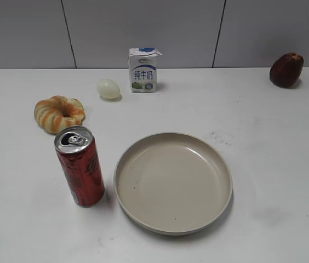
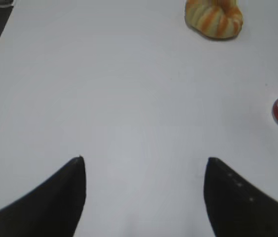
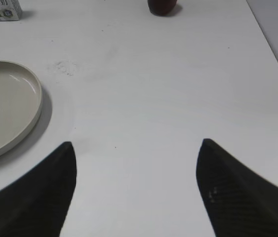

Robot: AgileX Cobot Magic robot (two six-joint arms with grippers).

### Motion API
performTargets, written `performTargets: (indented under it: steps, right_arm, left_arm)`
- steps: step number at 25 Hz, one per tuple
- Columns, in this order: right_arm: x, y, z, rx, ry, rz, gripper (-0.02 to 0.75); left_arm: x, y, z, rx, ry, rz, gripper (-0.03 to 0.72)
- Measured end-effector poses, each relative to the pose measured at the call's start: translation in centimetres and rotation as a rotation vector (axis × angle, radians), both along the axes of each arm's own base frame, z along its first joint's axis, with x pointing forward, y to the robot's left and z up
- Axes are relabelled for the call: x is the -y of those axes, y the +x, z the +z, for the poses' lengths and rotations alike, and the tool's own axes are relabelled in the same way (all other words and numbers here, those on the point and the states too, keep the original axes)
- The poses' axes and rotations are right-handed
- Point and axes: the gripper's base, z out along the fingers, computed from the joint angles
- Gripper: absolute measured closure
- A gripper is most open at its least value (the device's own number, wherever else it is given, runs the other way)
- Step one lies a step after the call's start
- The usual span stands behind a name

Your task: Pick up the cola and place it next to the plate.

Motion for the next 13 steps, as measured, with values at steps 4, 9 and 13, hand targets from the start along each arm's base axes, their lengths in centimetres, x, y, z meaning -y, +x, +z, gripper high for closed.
performTargets:
  steps: [4,9,13]
  right_arm:
    - [0.0,0.0,0.0,0.0,0.0,0.0,0.167]
    - [0.0,0.0,0.0,0.0,0.0,0.0,0.167]
    - [0.0,0.0,0.0,0.0,0.0,0.0,0.167]
  left_arm:
    - [0.0,-0.9,0.1,0.059,-0.001,0.0,0.128]
    - [0.0,-2.0,0.2,0.131,-0.002,0.0,0.129]
    - [0.0,-2.9,0.2,0.191,-0.003,0.0,0.129]
